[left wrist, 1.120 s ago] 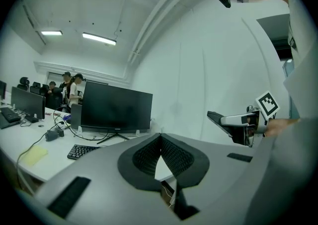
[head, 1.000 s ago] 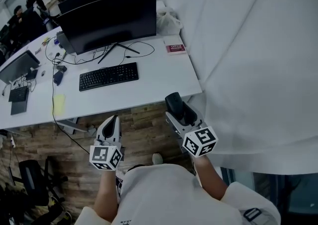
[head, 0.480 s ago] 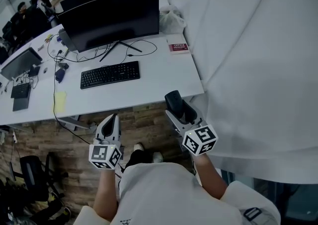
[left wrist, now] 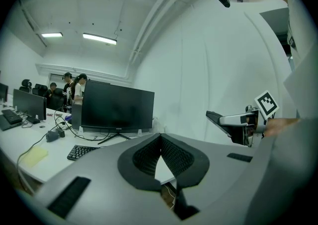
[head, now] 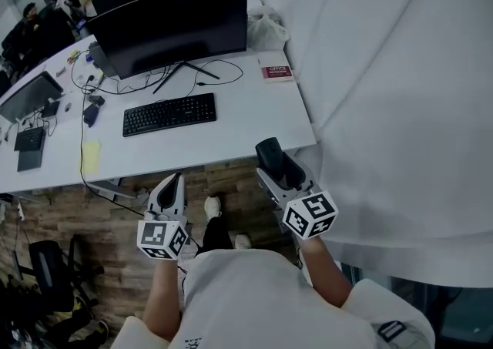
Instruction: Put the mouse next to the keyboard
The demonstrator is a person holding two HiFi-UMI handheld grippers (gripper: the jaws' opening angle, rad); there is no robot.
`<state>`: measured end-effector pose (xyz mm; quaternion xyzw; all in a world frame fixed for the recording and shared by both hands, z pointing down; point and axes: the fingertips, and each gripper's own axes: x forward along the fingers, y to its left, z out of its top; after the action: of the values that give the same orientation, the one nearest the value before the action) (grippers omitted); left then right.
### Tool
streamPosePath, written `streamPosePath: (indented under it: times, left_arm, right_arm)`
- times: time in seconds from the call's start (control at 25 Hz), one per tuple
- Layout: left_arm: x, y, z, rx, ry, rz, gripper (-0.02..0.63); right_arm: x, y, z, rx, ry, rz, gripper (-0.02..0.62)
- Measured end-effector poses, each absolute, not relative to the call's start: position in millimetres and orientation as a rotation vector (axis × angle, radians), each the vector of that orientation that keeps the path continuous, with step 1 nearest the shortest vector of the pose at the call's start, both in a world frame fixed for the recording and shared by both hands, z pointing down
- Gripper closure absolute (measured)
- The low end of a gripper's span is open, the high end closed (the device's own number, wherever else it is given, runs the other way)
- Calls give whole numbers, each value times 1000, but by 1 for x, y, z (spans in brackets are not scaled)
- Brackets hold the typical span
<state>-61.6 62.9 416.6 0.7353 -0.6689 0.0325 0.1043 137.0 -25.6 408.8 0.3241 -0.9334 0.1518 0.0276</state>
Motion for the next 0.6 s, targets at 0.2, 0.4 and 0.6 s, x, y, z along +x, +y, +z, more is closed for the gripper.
streamPosePath:
  times: [0.2, 0.4, 0.6]
  left_arm:
    - [-69, 49, 418, 2162, -1965, 93, 600]
    - [-76, 33, 418, 2168, -1947, 94, 600]
    - [-81, 12, 419, 2185, -1919, 91, 600]
  right_arm:
    - [130, -39, 409, 1000, -2871, 474, 284]
    - [123, -53, 407, 1015, -2861, 476, 284]
    - [117, -67, 410, 1033, -2844, 480, 284]
